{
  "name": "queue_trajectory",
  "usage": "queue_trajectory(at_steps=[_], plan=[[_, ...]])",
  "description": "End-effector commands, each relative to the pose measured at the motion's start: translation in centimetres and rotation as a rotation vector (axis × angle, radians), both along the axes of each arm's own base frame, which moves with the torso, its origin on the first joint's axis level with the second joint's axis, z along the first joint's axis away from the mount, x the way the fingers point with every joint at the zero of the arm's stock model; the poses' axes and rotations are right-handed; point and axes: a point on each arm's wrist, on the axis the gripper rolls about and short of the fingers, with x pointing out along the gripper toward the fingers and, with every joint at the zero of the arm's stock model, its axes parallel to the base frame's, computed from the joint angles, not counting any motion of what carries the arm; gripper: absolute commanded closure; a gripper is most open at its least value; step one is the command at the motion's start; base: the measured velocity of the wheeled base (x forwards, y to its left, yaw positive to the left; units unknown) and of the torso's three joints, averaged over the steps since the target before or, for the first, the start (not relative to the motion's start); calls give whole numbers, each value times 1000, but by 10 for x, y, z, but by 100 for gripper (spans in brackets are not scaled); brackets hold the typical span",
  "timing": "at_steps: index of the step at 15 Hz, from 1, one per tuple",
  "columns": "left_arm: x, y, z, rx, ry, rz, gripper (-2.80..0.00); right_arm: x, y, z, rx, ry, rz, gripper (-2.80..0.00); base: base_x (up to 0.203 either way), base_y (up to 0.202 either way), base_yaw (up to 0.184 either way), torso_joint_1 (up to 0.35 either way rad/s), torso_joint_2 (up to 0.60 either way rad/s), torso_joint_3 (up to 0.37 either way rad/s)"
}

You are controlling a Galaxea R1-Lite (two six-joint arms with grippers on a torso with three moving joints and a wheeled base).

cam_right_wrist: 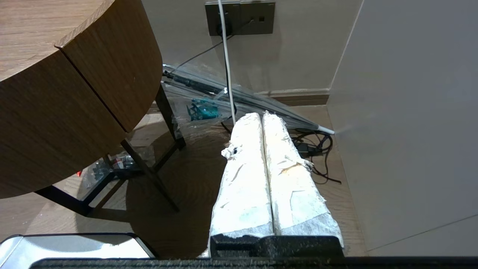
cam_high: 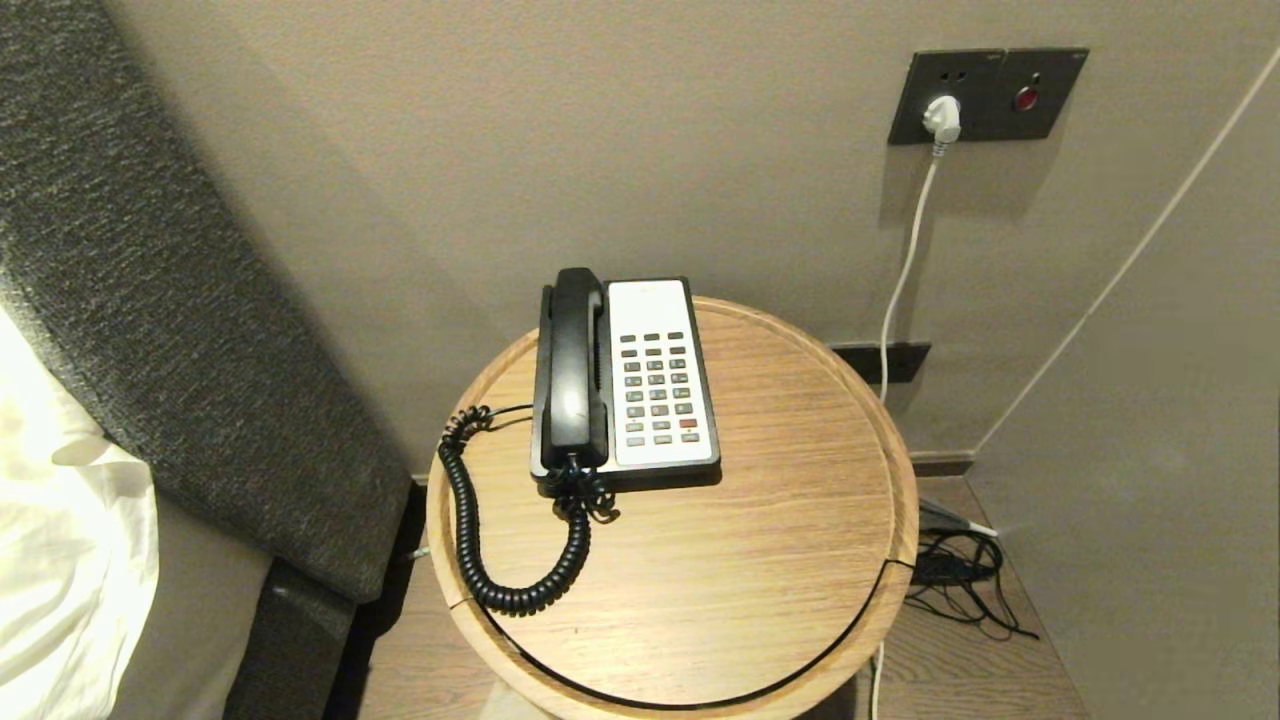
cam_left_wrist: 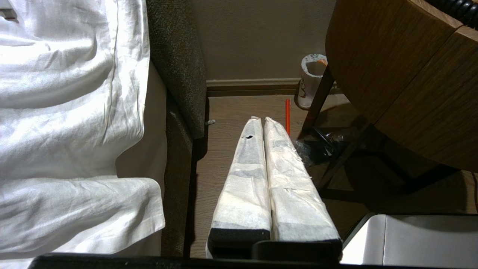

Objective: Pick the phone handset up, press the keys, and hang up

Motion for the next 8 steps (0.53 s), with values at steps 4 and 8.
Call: queue_trajectory(at_steps=[4,8], plan=[[0,0,0,0,2,0,0,0,0,0,-1,2,0,0,0,0,0,0,0,0],[0,0,0,-13,2,3,0,0,0,0,-1,2,0,0,0,0,0,0,0,0]])
